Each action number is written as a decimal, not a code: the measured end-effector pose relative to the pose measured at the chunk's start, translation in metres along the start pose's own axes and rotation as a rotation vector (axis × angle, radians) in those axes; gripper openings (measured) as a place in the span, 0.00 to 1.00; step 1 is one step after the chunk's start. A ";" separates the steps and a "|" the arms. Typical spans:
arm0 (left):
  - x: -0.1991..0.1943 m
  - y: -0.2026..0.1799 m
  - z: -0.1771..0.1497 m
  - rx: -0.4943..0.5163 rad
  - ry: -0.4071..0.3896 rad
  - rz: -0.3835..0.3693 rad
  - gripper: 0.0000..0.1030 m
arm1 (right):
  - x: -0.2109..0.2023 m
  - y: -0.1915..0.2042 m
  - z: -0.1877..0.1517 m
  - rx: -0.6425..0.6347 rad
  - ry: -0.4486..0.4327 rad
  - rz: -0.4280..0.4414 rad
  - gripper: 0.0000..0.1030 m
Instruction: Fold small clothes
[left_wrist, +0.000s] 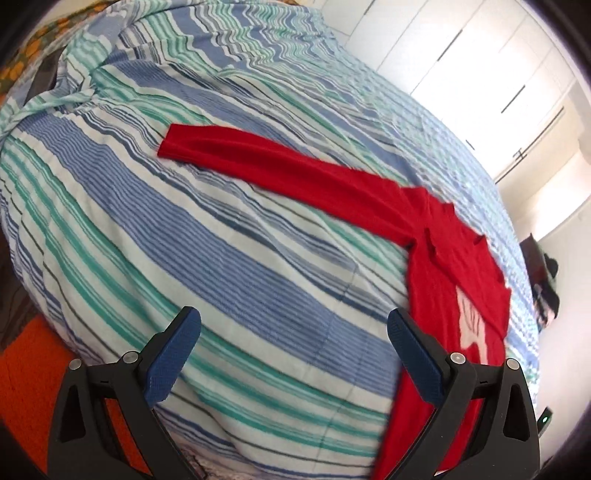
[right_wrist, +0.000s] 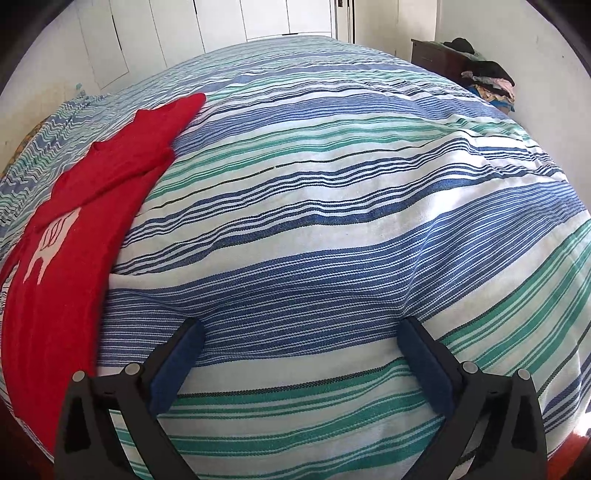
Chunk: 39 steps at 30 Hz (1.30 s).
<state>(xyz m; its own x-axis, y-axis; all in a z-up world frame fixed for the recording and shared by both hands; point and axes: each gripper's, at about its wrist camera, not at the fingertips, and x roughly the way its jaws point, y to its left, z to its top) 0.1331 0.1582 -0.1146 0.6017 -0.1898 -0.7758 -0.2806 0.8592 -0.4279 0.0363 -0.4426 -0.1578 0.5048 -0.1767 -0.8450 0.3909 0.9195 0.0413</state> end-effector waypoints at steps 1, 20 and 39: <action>0.005 0.007 0.016 -0.039 -0.008 -0.037 0.98 | 0.000 0.000 0.000 -0.001 0.000 0.000 1.00; 0.106 0.130 0.114 -0.539 -0.049 -0.162 0.85 | 0.003 0.003 -0.001 -0.003 -0.010 -0.028 1.00; 0.104 0.177 0.115 -0.533 -0.009 -0.199 0.09 | 0.006 0.006 -0.001 0.002 -0.028 -0.048 1.00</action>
<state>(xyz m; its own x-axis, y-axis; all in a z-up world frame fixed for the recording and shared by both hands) 0.2324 0.3450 -0.2177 0.6874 -0.3172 -0.6533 -0.4985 0.4481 -0.7421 0.0405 -0.4378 -0.1629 0.5068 -0.2300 -0.8308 0.4167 0.9091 0.0025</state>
